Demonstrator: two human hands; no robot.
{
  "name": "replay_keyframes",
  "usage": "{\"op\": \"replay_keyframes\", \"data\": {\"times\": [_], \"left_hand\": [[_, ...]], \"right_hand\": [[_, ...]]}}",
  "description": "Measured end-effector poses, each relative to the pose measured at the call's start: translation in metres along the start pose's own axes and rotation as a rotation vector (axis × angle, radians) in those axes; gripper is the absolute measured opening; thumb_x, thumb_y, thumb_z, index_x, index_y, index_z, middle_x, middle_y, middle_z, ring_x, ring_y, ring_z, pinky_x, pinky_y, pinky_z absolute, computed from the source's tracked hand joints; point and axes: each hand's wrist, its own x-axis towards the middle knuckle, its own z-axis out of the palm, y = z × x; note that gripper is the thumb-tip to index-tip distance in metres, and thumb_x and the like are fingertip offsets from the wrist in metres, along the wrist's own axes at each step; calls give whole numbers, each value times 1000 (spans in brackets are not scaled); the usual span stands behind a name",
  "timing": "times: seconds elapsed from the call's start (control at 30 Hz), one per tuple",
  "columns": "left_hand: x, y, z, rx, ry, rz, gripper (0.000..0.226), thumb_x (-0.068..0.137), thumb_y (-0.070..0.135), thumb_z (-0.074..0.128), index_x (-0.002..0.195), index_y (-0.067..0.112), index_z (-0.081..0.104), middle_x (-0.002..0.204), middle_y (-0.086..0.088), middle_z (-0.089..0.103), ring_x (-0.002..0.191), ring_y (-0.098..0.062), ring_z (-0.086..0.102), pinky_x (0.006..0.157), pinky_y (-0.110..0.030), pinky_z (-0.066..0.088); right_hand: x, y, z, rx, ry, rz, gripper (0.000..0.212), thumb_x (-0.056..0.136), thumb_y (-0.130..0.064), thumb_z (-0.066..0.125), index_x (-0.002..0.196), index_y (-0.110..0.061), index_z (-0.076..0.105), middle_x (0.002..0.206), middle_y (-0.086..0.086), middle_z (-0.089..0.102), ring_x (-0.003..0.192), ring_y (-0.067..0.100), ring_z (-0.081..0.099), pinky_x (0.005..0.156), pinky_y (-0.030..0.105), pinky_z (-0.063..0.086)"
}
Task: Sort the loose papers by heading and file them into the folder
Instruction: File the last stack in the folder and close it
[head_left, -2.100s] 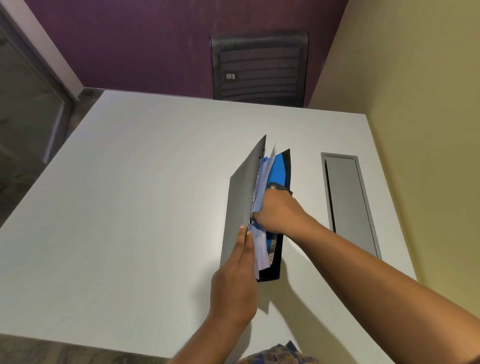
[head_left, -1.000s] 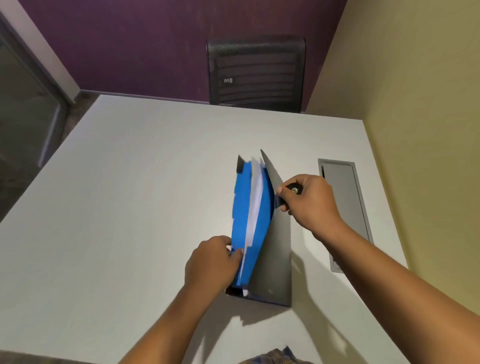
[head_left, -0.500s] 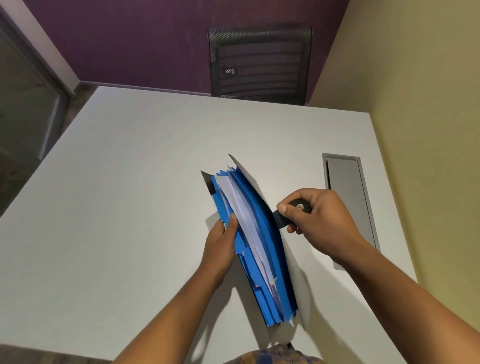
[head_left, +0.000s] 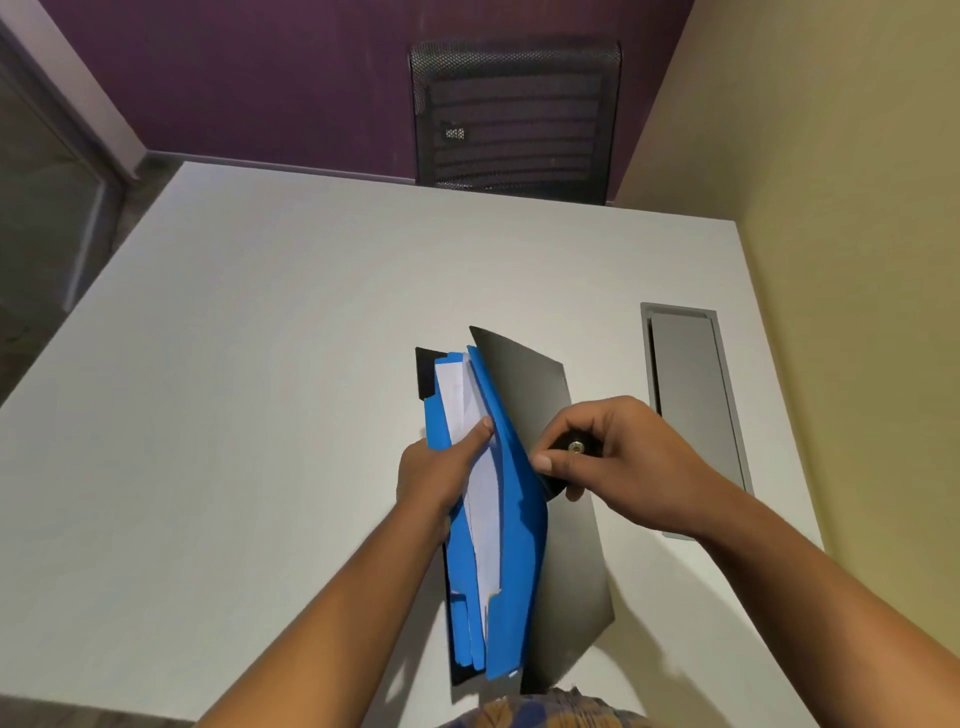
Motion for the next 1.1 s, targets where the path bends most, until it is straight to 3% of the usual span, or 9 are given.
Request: {"op": "replay_keyframes", "data": {"times": [0.07, 0.17, 0.27, 0.37, 0.5, 0.63, 0.77, 0.97, 1.1], "left_hand": [[-4, 2, 1, 20, -48, 48, 50, 81, 65, 64, 102, 20, 63, 83, 2, 68, 71, -17, 65, 53, -25, 50], [-15, -7, -4, 18, -150, 115, 41, 96, 59, 44, 104, 27, 68, 97, 4, 75, 85, -15, 72, 71, -30, 57], [-29, -23, -13, 63, -197, 178, 27, 100, 39, 49, 102, 22, 71, 96, 3, 77, 86, -11, 73, 70, -25, 57], [-37, -36, -17, 128, -186, 190, 21, 99, 26, 54, 96, 21, 74, 91, 2, 78, 87, -19, 73, 79, -39, 60], [-39, -47, -18, 309, -104, 259, 21, 96, 16, 57, 82, 13, 73, 75, -13, 72, 61, -22, 66, 66, -46, 58], [-45, -34, -17, 471, 68, 393, 25, 91, 21, 61, 68, 12, 62, 58, -1, 63, 53, -15, 58, 48, -24, 45], [-51, -9, -13, 617, 176, 524, 35, 87, 23, 61, 58, 12, 43, 52, 0, 51, 49, -14, 48, 47, -26, 36], [-49, 12, 17, 805, 183, 590, 21, 87, 27, 57, 71, 14, 56, 65, 2, 61, 60, -17, 58, 54, -29, 48], [-48, 14, 52, 830, 164, 650, 47, 92, 60, 48, 71, 18, 54, 67, 5, 62, 63, -16, 59, 57, -29, 51]], "right_hand": [[2, 5, -1, 4, 87, 20, 7, 90, -17, 70, 84, -17, 74, 72, -3, 73, 60, 11, 68, 59, 21, 55], [4, 13, -9, 92, 229, 89, 12, 90, -16, 70, 79, -18, 72, 67, -3, 72, 54, 8, 65, 54, 15, 47], [2, 20, -14, 117, 257, 125, 12, 90, -17, 71, 78, -18, 72, 65, 1, 71, 55, 10, 65, 51, 16, 45], [-1, 22, -13, 132, 263, 119, 12, 90, -17, 71, 78, -18, 73, 67, 2, 72, 56, 13, 66, 52, 21, 48], [-3, 24, -10, 99, 275, 114, 12, 90, -20, 71, 78, -21, 73, 68, 0, 72, 59, 15, 68, 56, 25, 52], [-6, 25, -12, 129, 334, 128, 10, 90, -19, 70, 80, -20, 73, 65, 4, 71, 56, 13, 64, 56, 27, 51], [-8, 32, -19, 150, 431, 169, 9, 90, -18, 70, 81, -18, 73, 64, 9, 72, 57, 17, 64, 58, 29, 53], [-10, 63, -19, 128, 492, 274, 8, 91, -18, 70, 84, -15, 72, 69, 12, 73, 62, 26, 69, 59, 31, 54], [-4, 89, -24, 144, 553, 314, 10, 90, -16, 70, 81, -14, 72, 68, 13, 73, 53, 16, 65, 59, 33, 57]]}}
